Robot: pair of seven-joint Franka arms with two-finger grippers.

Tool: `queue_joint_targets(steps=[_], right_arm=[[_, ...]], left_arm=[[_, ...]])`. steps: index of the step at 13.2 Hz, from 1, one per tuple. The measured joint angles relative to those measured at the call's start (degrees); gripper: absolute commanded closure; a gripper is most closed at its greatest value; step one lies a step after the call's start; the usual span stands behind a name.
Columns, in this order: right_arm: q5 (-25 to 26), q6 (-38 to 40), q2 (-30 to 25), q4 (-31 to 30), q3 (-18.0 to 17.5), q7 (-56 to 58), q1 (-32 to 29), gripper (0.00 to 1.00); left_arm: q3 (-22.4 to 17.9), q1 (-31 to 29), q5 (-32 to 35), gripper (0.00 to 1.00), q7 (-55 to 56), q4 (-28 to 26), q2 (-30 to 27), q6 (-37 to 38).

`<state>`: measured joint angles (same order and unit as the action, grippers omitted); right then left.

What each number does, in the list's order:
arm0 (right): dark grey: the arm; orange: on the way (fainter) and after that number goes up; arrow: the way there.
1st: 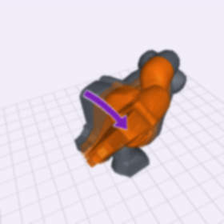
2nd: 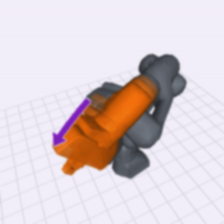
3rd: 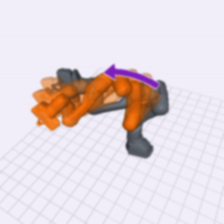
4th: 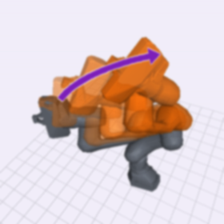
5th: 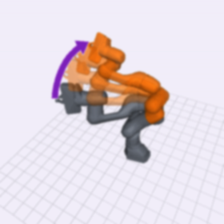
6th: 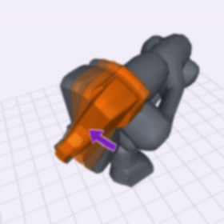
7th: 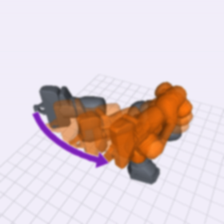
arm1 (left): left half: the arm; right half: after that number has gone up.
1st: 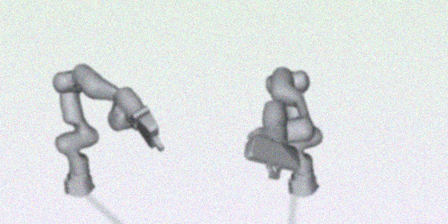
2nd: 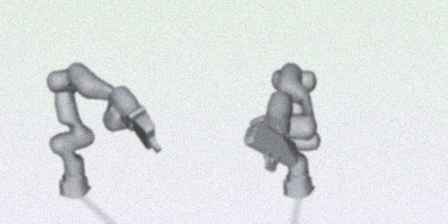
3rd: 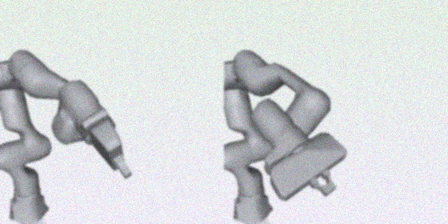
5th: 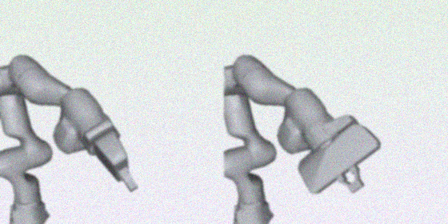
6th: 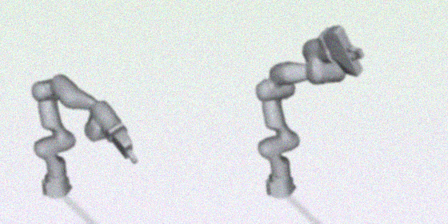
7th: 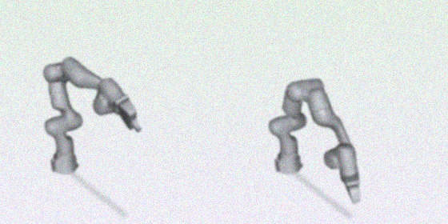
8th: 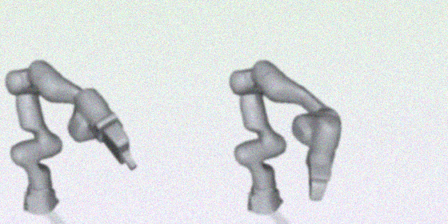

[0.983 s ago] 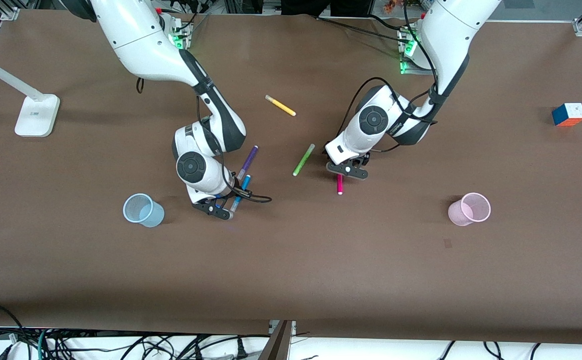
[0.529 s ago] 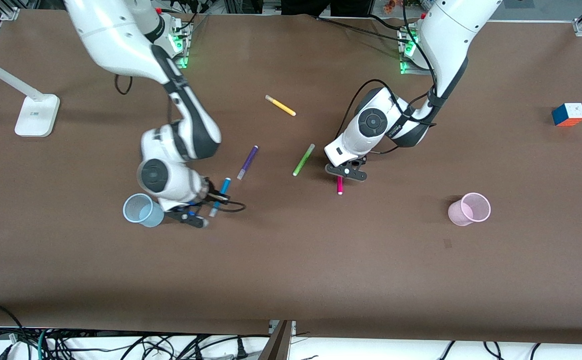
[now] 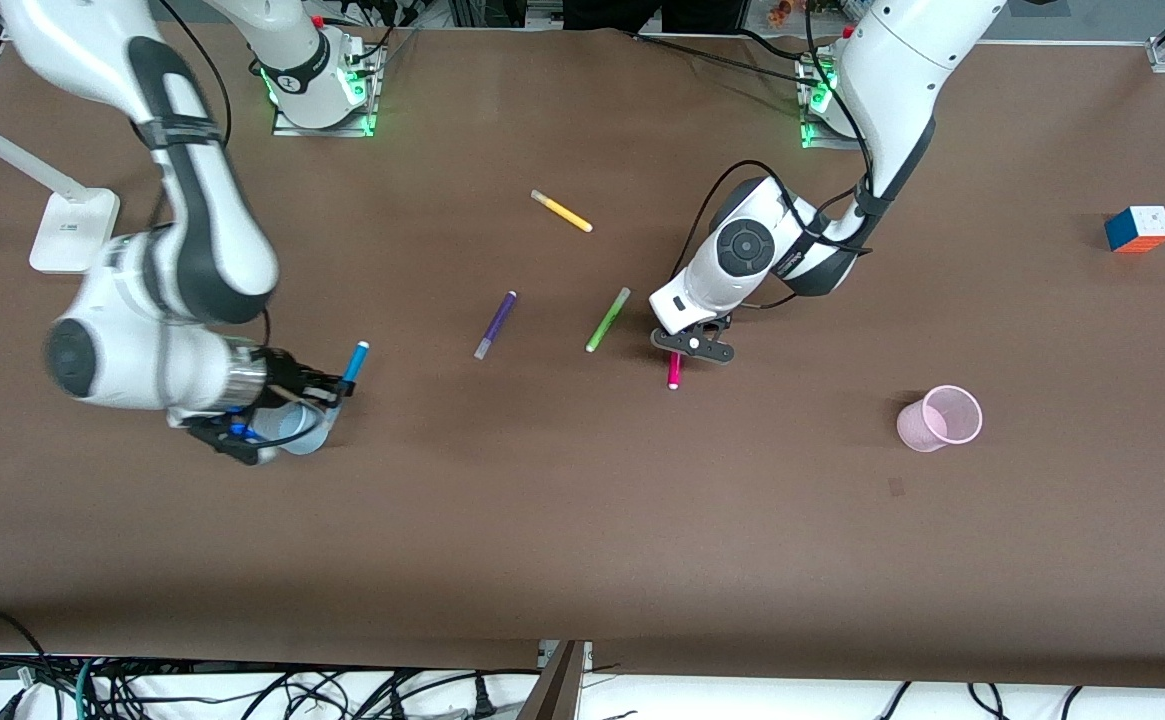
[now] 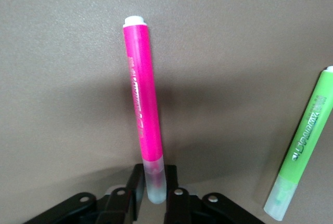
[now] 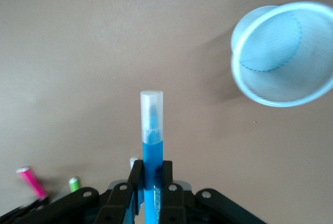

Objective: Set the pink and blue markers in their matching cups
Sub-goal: 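Lift the blue marker with the right gripper over the blue cup, then drop the blue marker into the blue cup while the left gripper carries pink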

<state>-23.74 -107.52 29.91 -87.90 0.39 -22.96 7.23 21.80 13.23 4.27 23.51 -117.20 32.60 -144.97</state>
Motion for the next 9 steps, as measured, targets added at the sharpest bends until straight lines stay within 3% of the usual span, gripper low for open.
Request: queue_joint_targets(steps=[1, 5, 7, 9], right_arm=[[-1.78, 1.53, -0.01, 0.85, 0.02, 1.03, -1.98, 1.0], [-13.93, 6.33, 2.06, 1.03, 0.13, 7.54, -9.78, 1.0], [-19.2, 7.2, 5.12, 1.01, 0.11, 11.45, -12.42, 1.0], [-21.9, 7.26, 8.16, 1.06, 0.06, 14.26, -13.69, 1.0]], left_arm=[[0.0, 0.0, 0.0, 0.96, 0.0, 0.01, 0.0, 0.0], [0.01, 0.0, 0.01, 0.97, -0.04, 0.74, -0.03, 2.61], [-0.01, -0.06, 0.03, 0.97, -0.04, 3.48, -0.31, 9.7], [-0.02, -0.15, 2.85, 0.97, -0.08, 9.52, -0.86, 23.2]])
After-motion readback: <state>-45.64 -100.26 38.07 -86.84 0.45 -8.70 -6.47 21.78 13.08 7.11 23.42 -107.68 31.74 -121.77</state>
